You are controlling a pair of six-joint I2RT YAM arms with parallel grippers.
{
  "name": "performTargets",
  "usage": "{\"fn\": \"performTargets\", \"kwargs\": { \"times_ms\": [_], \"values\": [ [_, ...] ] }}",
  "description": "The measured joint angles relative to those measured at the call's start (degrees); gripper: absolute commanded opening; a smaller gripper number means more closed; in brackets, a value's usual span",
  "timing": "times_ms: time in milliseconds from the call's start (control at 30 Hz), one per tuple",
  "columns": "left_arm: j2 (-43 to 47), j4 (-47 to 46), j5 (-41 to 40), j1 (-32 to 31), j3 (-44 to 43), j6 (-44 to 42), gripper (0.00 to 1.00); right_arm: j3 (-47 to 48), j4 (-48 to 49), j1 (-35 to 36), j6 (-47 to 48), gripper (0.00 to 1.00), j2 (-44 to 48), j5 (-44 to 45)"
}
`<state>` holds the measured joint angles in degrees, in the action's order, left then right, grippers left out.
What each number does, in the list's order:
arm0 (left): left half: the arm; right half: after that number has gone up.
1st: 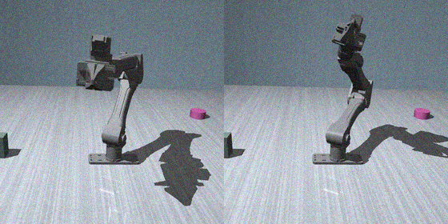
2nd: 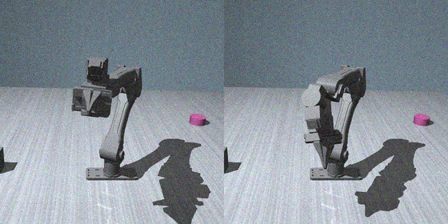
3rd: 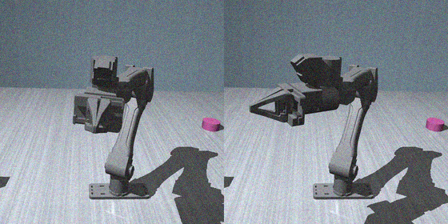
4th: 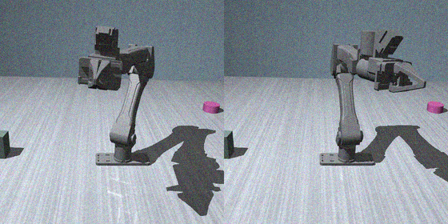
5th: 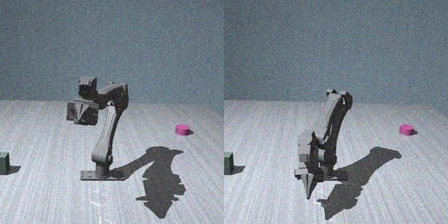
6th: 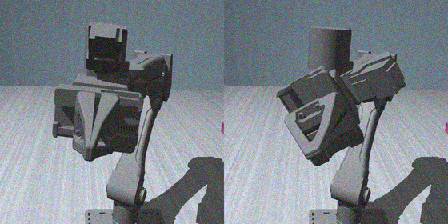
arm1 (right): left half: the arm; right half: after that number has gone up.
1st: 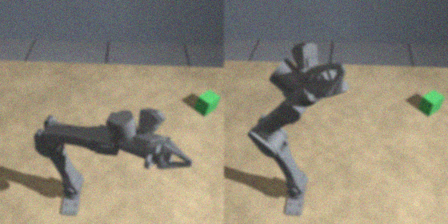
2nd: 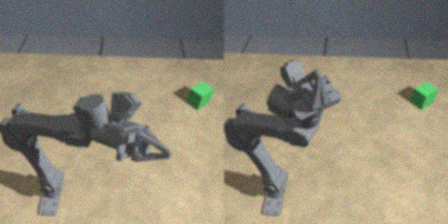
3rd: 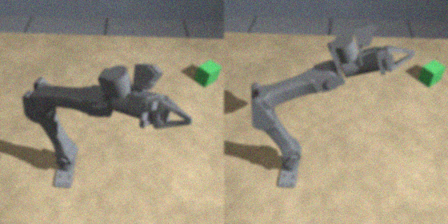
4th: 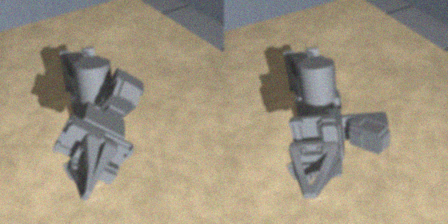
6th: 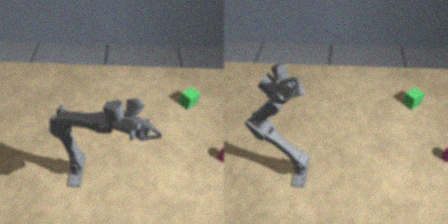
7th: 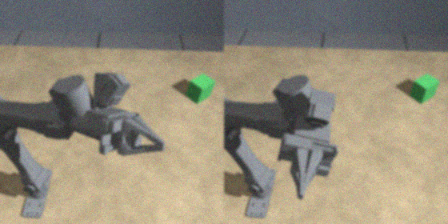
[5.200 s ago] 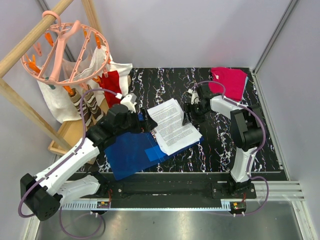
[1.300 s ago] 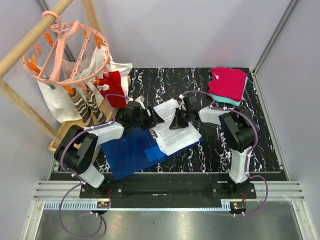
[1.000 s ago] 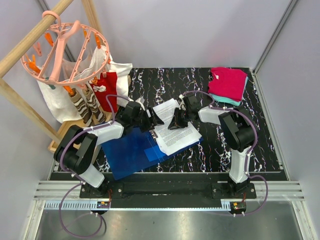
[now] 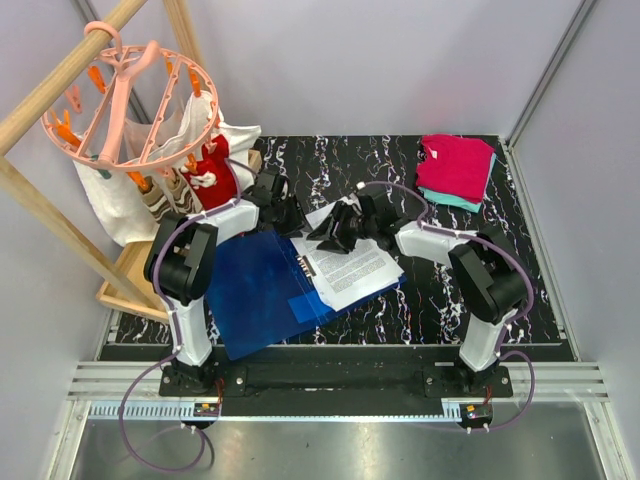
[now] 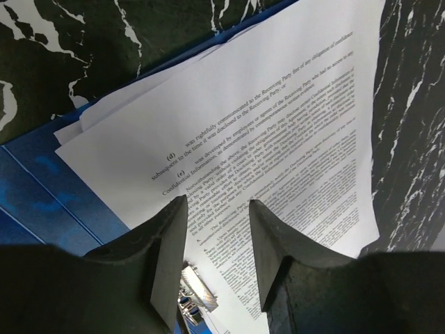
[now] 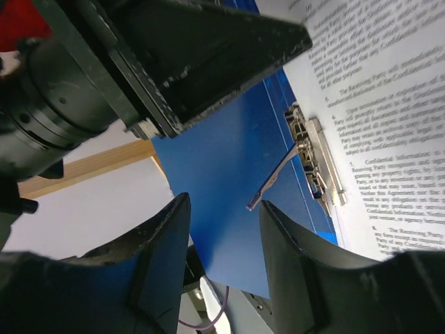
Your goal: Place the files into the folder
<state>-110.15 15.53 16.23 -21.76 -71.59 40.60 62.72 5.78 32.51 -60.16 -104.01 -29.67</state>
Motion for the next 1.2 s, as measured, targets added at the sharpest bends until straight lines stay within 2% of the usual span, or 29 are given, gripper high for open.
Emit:
{"fn": "performTargets", "kwargs": {
  "times_ms": [233,300,433,700,867,1000,1200],
  "values": [
    [-0.3,0.2,0.1,0.1,0.0,-1.8,0.36,-3.9,5.7,4.1,-4.3,0.6,-1.0,0.7],
    [-0.7,0.0,0.0,0.1,0.3,-2.0,0.29,-4.4,6.5,5.1,-4.7,0.59,-1.5,1.4],
    [-2.2,-0.4,-0.3,0.1,1.2,-1.9,0.25,-4.5,7.2,6.2,-5.7,0.46,-2.8,1.7],
    [-2.2,-2.3,-0.2,0.1,2.0,-1.7,0.25,-4.4,7.9,7.0,-7.4,0.33,-5.2,1.7],
    [-2.2,-2.6,-0.2,0.1,2.0,-1.6,0.25,-4.5,8.4,7.1,-8.4,0.19,-5.2,1.7],
    [-2.2,-2.6,-0.2,0.1,2.0,-1.6,0.25,-4.6,9.0,7.1,-9.0,0.04,-5.2,1.7],
    [-2.2,-3.0,-0.2,0.1,2.0,-3.3,0.3,-6.2,9.6,7.2,-9.0,0.0,-5.2,1.5]
  ]
}}
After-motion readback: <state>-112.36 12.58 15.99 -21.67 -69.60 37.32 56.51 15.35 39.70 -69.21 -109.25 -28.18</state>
